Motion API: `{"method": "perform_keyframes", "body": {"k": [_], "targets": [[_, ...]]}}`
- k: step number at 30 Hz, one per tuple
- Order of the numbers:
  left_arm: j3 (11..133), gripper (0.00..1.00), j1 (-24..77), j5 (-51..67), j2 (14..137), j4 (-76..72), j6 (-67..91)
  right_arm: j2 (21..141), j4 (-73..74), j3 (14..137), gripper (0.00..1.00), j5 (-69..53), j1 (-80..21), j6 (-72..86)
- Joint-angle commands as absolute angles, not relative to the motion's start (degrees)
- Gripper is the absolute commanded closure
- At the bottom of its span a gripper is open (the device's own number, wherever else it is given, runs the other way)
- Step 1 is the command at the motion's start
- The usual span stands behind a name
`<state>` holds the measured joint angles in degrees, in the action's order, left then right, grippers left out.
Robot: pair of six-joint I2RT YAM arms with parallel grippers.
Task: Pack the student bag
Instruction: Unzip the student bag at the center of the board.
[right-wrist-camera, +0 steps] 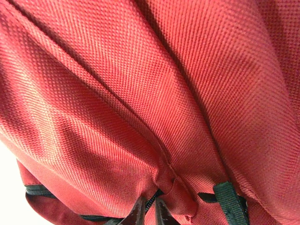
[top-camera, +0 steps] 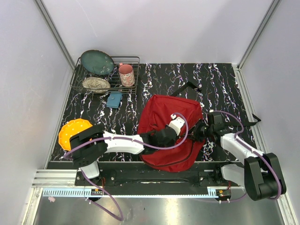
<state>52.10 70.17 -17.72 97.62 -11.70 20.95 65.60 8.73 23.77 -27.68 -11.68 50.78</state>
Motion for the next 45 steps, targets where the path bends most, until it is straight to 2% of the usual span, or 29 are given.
{"method": "perform_keyframes", "body": {"k": [1, 4, 16, 18, 21, 24, 25, 26, 29, 31, 36, 38, 42, 45], "targets": [[50.63, 1.0, 71.46, -16.08, 98.88, -6.5, 21.36, 65.31, 5.89, 26.01, 0.88, -25.05, -11.95, 49.66], [50.36, 1.0, 71.63, -16.43, 98.7, -6.5, 21.36, 63.82, 5.45, 26.28, 0.99, -25.05, -11.95, 49.75], [50.8, 1.0, 71.81, -16.96, 98.61, -5.89, 20.57, 56.69, 7.11, 25.75, 1.0, -23.91, -11.95, 50.63], [50.89, 1.0, 71.98, -16.88, 98.7, -5.89, 20.48, 57.13, 8.52, 25.32, 0.91, -23.73, -11.95, 50.19], [50.98, 1.0, 72.16, -16.87, 98.88, -5.98, 20.39, 58.79, 9.67, 24.08, 0.7, -24.69, -12.04, 48.78], [51.06, 0.96, 72.33, -17.14, 99.05, -6.06, 20.3, 60.11, 9.58, 22.42, 0.63, -26.28, -12.56, 47.64], [51.33, 0.91, 72.25, -17.23, 99.05, -5.89, 20.22, 60.29, 9.67, 21.8, 0.62, -26.71, -12.83, 47.46], [51.42, 0.81, 72.33, -17.31, 99.14, -5.89, 20.21, 60.38, 10.36, 21.62, 0.61, -26.81, -13.09, 47.2], [51.59, 0.69, 72.33, -17.31, 99.32, -5.71, 20.21, 59.85, 10.55, 20.31, 0.6, -27.51, -13.8, 47.2], [51.94, 0.66, 72.33, -17.31, 99.58, -5.54, 20.13, 59.68, 10.55, 19.51, 0.6, -27.86, -14.33, 47.2], [52.29, 0.64, 72.33, -17.31, 99.93, -5.01, 20.57, 59.5, 10.55, 18.72, 0.59, -27.95, -14.85, 47.72], [52.3, 0.64, 72.33, -17.4, 99.93, -4.75, 20.74, 59.24, 10.9, 18.72, 0.53, -28.21, -14.94, 48.51], [52.38, 0.65, 72.33, -17.31, 100.11, -4.22, 20.83, 57.31, 9.76, 17.76, 0.5, -29.97, -15.03, 52.46], [52.12, 0.73, 72.33, -17.14, 100.46, -4.22, 21.18, 56.6, 9.58, 17.49, 0.49, -29.44, -15.12, 52.91]]}}
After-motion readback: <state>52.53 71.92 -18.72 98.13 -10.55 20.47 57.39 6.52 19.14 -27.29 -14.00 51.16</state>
